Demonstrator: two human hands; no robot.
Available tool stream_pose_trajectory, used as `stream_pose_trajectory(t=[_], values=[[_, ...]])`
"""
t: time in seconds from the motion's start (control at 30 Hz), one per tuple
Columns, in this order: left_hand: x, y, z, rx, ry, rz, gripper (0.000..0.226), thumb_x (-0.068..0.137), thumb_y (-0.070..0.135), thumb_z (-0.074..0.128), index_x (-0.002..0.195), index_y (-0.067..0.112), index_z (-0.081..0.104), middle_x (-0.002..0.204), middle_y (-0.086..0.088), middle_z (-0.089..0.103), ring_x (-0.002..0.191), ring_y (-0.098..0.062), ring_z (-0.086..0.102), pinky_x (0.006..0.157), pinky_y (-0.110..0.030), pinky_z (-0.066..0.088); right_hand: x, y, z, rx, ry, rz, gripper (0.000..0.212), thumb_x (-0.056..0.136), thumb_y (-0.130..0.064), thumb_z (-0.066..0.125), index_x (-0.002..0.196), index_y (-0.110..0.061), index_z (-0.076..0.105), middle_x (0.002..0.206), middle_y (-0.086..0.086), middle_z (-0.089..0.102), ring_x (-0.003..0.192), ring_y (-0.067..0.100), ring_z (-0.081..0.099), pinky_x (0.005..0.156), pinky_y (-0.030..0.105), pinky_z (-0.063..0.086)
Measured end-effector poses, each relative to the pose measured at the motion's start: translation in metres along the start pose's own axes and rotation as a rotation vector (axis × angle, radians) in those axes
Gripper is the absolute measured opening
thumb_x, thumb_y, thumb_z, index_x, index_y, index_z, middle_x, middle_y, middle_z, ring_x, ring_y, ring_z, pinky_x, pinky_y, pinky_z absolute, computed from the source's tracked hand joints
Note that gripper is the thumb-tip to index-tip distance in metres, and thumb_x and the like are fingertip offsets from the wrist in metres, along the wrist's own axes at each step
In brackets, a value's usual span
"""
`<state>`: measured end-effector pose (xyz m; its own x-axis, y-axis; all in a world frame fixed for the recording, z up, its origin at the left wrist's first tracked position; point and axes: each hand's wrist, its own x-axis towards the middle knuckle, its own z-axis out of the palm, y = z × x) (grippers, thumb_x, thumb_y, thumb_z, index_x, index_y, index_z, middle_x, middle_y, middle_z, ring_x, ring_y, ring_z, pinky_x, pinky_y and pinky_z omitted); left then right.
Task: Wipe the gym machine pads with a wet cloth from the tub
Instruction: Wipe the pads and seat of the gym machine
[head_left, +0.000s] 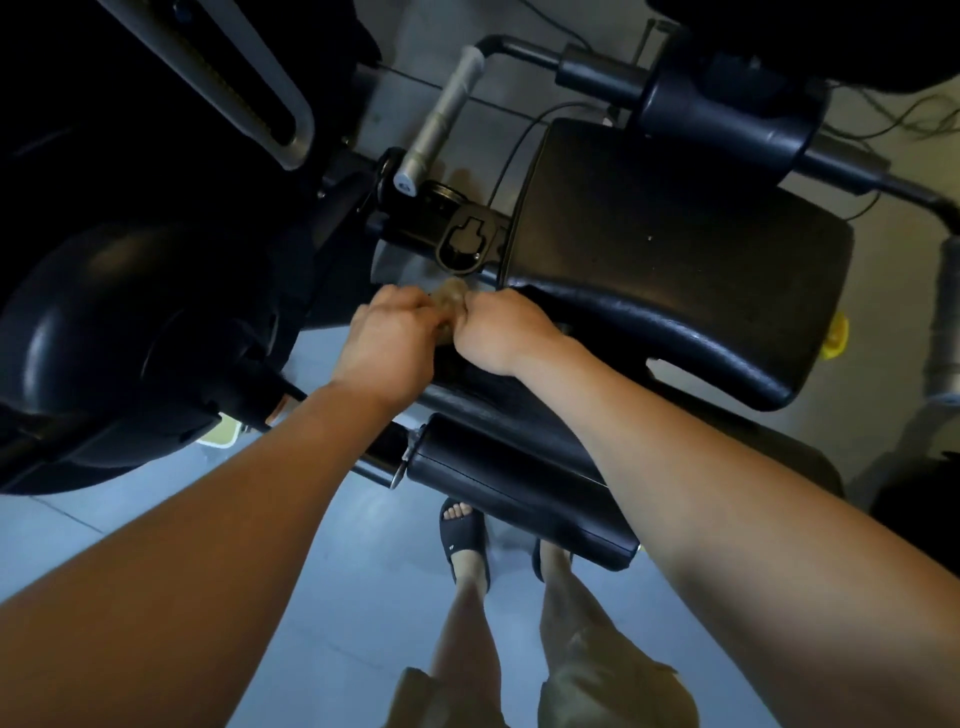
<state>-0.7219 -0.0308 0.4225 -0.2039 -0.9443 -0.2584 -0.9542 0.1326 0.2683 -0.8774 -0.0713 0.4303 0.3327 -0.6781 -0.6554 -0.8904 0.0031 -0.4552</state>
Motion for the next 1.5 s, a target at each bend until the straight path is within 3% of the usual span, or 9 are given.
stream_pose_trajectory(t=[0.4, 0.53, 0.67, 0.77, 0.87, 1.0, 1.17, 1.37, 1.5], values=[[0.013, 0.085, 0.014, -0.088, -0.244, 0.325, 0.042, 0.093, 0.008, 0.06, 0.125, 0.033, 0.07, 0.134, 0.008, 0.061, 0.123, -0.026, 0.047, 0.099, -0.04, 0.038, -0.067, 0.093, 0.002, 0.0, 0.054, 0.156, 0.015, 0.101, -0.019, 0.047, 0.11, -0.018, 0.059, 0.096, 0.003, 0.064, 0.085, 0.023, 0.063, 0.075, 0.038, 0.055], [0.014, 0.116, 0.024, -0.13, -0.248, 0.323, 0.035, 0.094, 0.006, 0.06, 0.123, 0.023, 0.071, 0.134, -0.003, 0.062, 0.12, -0.028, 0.052, 0.104, -0.036, 0.04, -0.084, 0.116, 0.003, 0.082, 0.1, 0.172, 0.011, 0.101, -0.019, 0.048, 0.098, -0.024, 0.057, 0.095, 0.0, 0.063, 0.086, 0.021, 0.061, 0.072, 0.035, 0.047], [0.01, 0.123, 0.019, -0.165, -0.242, 0.27, 0.024, 0.093, 0.009, 0.058, 0.11, 0.016, 0.074, 0.105, -0.008, 0.069, 0.1, -0.03, 0.063, 0.088, -0.038, 0.052, -0.086, 0.117, 0.005, 0.228, 0.238, 0.131, 0.016, 0.099, -0.022, 0.054, 0.114, -0.022, 0.061, 0.105, -0.011, 0.057, 0.1, 0.014, 0.058, 0.082, 0.03, 0.043], [-0.002, 0.108, 0.008, -0.169, -0.216, 0.3, 0.024, 0.088, 0.013, 0.056, 0.098, 0.025, 0.074, 0.088, 0.0, 0.07, 0.088, -0.028, 0.062, 0.078, -0.041, 0.052, -0.084, 0.106, 0.008, 0.402, 0.149, 0.101, 0.029, 0.102, -0.026, 0.047, 0.128, -0.027, 0.062, 0.103, -0.017, 0.064, 0.094, 0.007, 0.061, 0.08, 0.028, 0.05], [-0.012, 0.093, -0.001, -0.156, -0.174, 0.205, 0.019, 0.087, 0.02, 0.058, 0.102, 0.023, 0.07, 0.092, 0.003, 0.067, 0.098, -0.025, 0.057, 0.085, -0.043, 0.05, -0.072, 0.099, 0.01, 0.309, 0.103, 0.086, 0.03, 0.105, -0.037, 0.042, 0.121, -0.029, 0.066, 0.1, -0.007, 0.068, 0.088, 0.012, 0.063, 0.075, 0.03, 0.05], [-0.024, 0.083, 0.0, -0.08, -0.162, 0.107, 0.03, 0.086, 0.021, 0.055, 0.115, 0.019, 0.064, 0.113, -0.001, 0.064, 0.113, -0.025, 0.049, 0.095, -0.043, 0.042, -0.063, 0.1, 0.013, 0.253, 0.186, 0.12, 0.029, 0.105, -0.03, 0.044, 0.09, -0.027, 0.069, 0.087, -0.003, 0.068, 0.079, 0.017, 0.064, 0.065, 0.031, 0.044], [-0.03, 0.101, 0.002, -0.058, -0.179, 0.145, 0.036, 0.09, 0.021, 0.054, 0.126, 0.019, 0.061, 0.124, -0.002, 0.06, 0.122, -0.023, 0.045, 0.102, -0.04, 0.037, -0.075, 0.115, 0.011, 0.106, 0.202, 0.176, 0.012, 0.095, -0.033, 0.067, 0.102, -0.025, 0.073, 0.091, -0.003, 0.07, 0.086, 0.02, 0.065, 0.083, 0.035, 0.054], [-0.028, 0.14, 0.012, -0.07, -0.246, 0.235, 0.037, 0.092, 0.021, 0.053, 0.127, 0.022, 0.063, 0.128, 0.0, 0.059, 0.126, -0.022, 0.045, 0.108, -0.04, 0.037, -0.112, 0.156, 0.017, 0.017, 0.215, 0.232, 0.012, 0.095, -0.032, 0.067, 0.1, -0.024, 0.074, 0.087, -0.002, 0.069, 0.087, 0.022, 0.067, 0.085, 0.036, 0.055], [-0.031, 0.173, 0.023, -0.071, -0.285, 0.308, 0.035, 0.092, 0.021, 0.054, 0.126, 0.023, 0.063, 0.127, 0.001, 0.058, 0.125, -0.023, 0.044, 0.108, -0.04, 0.035, -0.141, 0.189, 0.021, -0.074, 0.255, 0.254, 0.023, 0.096, -0.019, 0.063, 0.118, -0.015, 0.072, 0.105, 0.008, 0.072, 0.1, 0.031, 0.067, 0.093, 0.042, 0.055]])
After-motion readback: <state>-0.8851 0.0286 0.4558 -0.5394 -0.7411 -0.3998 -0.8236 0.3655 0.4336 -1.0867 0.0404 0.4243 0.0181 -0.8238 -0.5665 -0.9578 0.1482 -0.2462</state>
